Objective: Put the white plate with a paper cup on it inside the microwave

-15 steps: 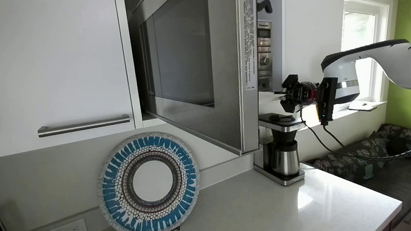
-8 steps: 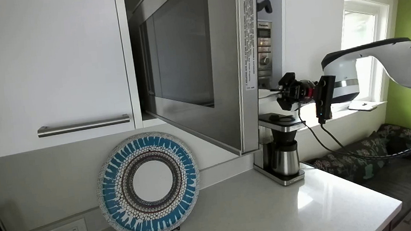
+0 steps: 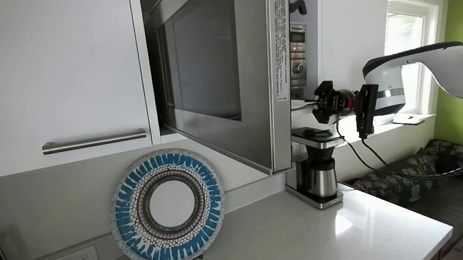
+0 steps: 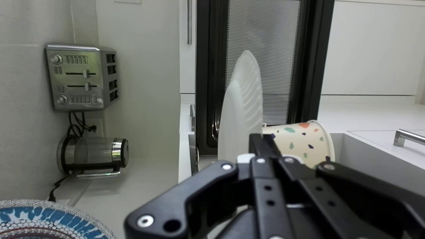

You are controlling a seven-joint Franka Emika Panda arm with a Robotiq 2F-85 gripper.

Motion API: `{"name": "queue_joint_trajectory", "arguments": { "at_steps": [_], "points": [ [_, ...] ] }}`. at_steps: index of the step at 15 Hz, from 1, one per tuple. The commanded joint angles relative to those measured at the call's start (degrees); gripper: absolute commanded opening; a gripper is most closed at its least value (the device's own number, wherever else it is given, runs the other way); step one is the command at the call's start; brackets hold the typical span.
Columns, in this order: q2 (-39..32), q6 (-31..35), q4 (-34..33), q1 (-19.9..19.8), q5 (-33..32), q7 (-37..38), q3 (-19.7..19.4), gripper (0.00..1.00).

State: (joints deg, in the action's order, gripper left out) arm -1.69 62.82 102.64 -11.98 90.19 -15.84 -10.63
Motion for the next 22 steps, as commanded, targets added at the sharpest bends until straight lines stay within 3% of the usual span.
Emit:
{"name": "queue_joint_trajectory", "arguments": {
  "at_steps": [1,9,18,22],
  "points": [
    [0.62,-0.38,-1.85,0.09,0.37,2.47,-0.36,0.00],
    [2.01,2.25,-5.55,0.61,0.16,5.65,0.08,0.00],
    [5.04,13.12,-5.60,2.81,-1.94,10.02,2.28,0.00],
    [3.52,11.53,-6.82,2.80,-0.43,8.51,2.01,0.01]
  ]
}}
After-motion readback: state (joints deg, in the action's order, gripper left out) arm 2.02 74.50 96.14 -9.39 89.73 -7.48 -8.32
